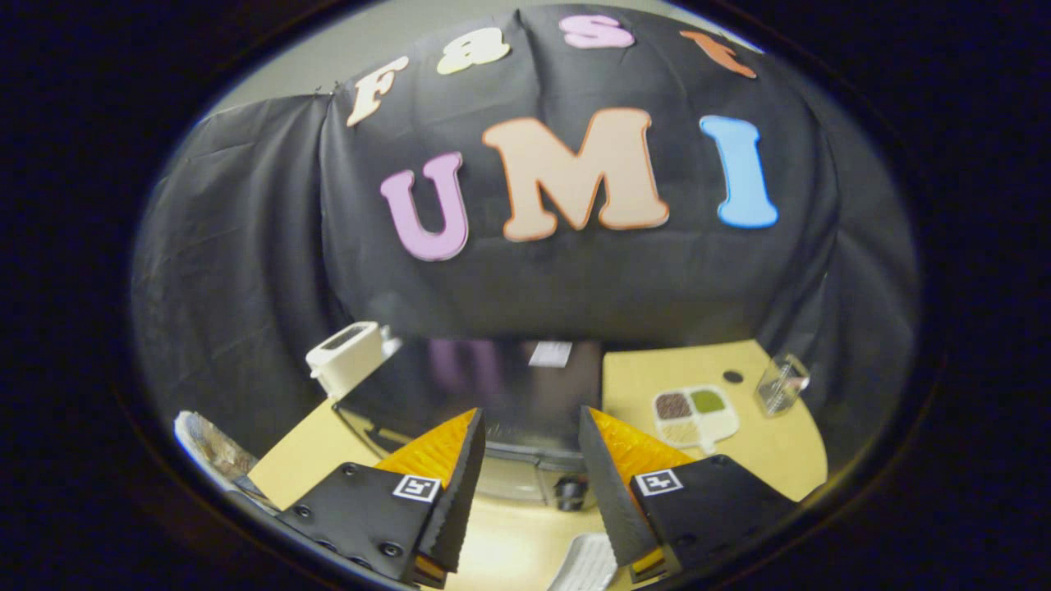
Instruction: Open the toaster oven, put the food inside, and close the toaster oven door.
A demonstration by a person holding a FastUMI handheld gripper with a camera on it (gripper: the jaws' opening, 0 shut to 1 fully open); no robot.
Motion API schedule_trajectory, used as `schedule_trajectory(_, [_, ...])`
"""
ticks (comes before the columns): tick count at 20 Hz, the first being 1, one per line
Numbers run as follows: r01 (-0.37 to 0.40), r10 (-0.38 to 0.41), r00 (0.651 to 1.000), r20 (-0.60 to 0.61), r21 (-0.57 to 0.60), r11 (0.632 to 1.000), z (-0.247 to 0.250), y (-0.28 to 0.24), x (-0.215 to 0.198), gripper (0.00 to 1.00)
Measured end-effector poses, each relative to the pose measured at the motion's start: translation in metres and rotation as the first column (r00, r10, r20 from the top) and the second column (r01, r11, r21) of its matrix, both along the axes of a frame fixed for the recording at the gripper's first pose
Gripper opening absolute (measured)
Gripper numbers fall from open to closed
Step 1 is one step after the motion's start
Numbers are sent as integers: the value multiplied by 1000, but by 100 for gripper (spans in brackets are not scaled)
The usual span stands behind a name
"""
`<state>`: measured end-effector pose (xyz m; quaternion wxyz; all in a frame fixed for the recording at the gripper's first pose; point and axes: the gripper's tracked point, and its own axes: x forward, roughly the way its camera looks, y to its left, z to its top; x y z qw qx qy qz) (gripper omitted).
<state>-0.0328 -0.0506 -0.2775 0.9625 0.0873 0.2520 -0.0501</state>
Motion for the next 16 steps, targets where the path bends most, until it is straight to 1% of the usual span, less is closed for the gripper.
schedule_trajectory(2, [38, -37, 997, 71, -19, 999, 48, -28, 13, 71])
schedule_trajectory(4, [76, -65, 987, 147, -67, 995, 96, -63, 23, 71])
schedule_trajectory(6, [106, -81, 975, 207, -112, 988, 138, -95, 28, 70])
schedule_trajectory(9, [148, -102, 954, 283, -147, 978, 194, -131, 25, 70])
schedule_trajectory(12, [174, -117, 941, 319, -154, 973, 220, -155, 22, 70])
schedule_trajectory(16, [203, -136, 934, 331, -178, 963, 224, -188, 7, 70])
